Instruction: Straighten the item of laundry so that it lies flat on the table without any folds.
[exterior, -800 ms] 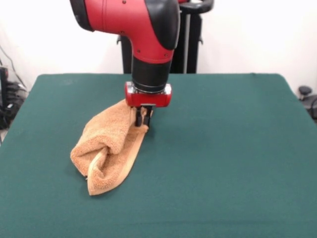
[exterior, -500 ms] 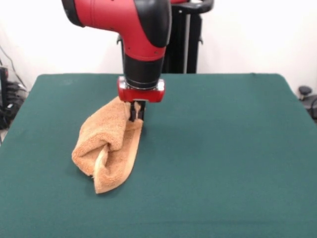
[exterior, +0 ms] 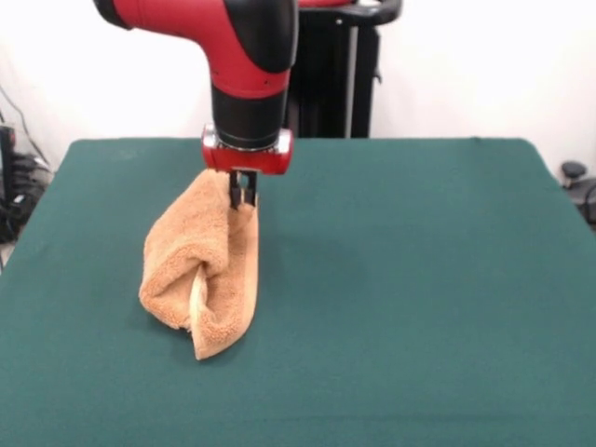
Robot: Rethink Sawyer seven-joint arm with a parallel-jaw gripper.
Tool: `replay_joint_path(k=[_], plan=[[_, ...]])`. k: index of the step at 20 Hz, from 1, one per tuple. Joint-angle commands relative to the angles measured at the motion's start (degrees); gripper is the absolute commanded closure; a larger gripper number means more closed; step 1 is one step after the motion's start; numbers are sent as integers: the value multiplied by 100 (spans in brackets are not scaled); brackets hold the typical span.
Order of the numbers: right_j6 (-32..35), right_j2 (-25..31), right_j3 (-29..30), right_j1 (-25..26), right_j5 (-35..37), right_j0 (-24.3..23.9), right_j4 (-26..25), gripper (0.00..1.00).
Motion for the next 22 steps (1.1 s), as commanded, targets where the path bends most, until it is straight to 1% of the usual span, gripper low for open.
replay_joint_path(k=[1, 4, 9, 16, 22], plan=[[902, 278, 372, -368, 1027, 229, 443, 100], [959, 228, 392, -653, 1389, 346, 539, 100], [1036, 168, 397, -940, 1856, 450, 688, 100], [1145, -24, 326, -1544, 2768, 715, 815, 100], [1282, -100, 253, -1777, 3200, 865, 899, 100]])
